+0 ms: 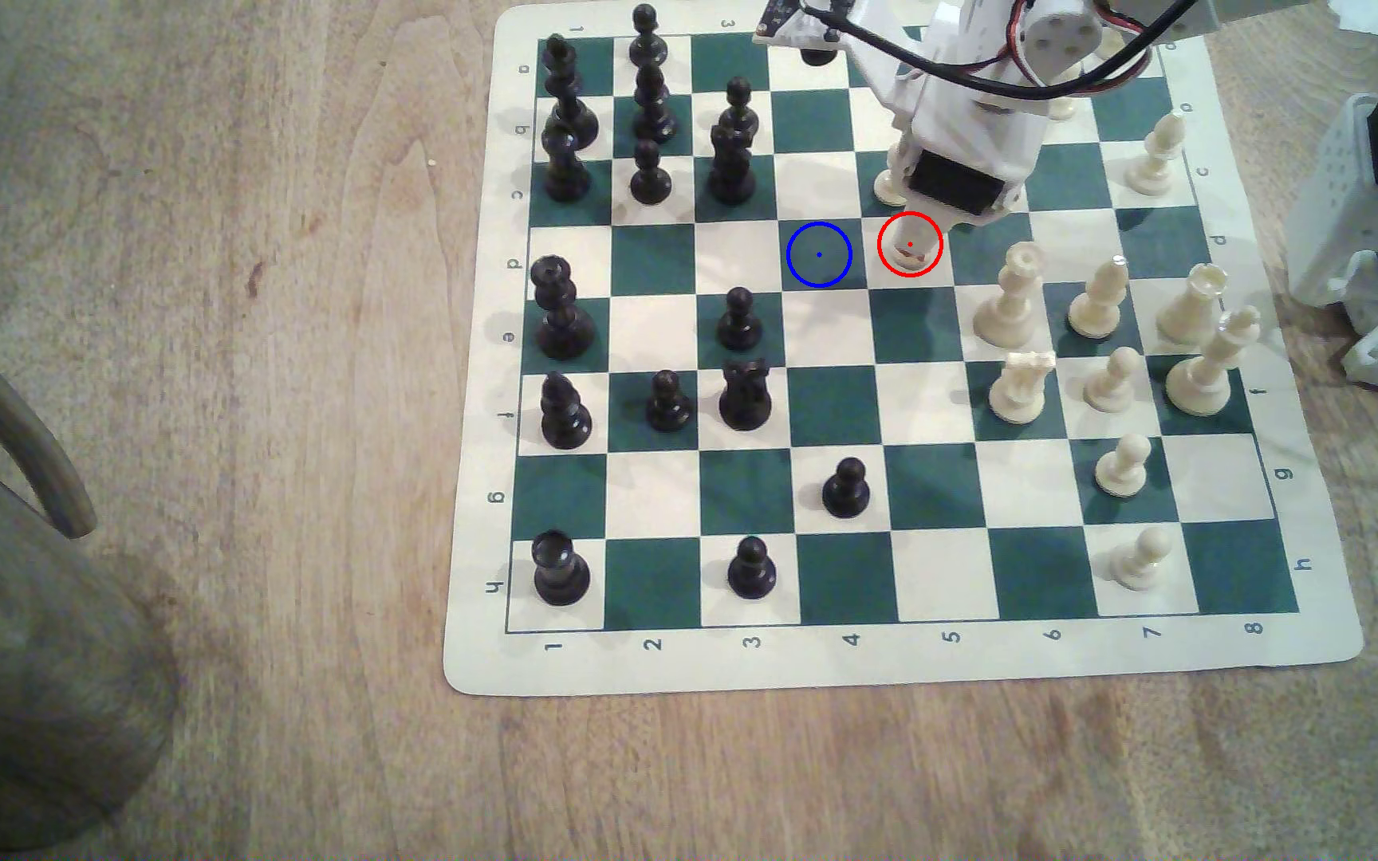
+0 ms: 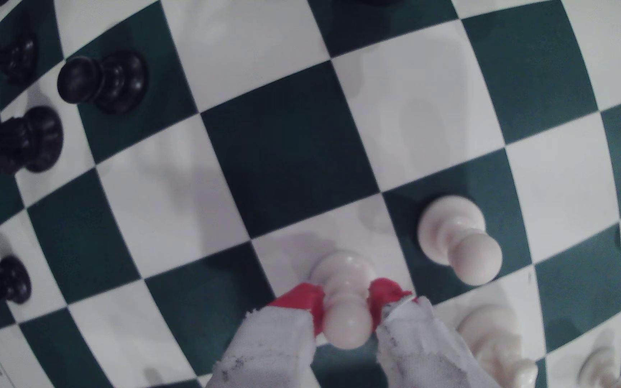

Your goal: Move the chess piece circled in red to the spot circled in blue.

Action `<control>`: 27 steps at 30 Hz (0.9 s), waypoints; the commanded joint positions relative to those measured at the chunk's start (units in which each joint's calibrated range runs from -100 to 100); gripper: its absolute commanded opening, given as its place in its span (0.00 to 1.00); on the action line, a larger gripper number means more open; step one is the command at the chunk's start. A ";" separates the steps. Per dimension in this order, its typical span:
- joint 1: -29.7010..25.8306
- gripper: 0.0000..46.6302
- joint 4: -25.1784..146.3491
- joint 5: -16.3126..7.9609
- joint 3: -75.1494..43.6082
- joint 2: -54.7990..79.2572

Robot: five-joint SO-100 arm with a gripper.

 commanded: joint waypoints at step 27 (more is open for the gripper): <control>-3.15 0.00 15.46 -0.15 -31.10 3.49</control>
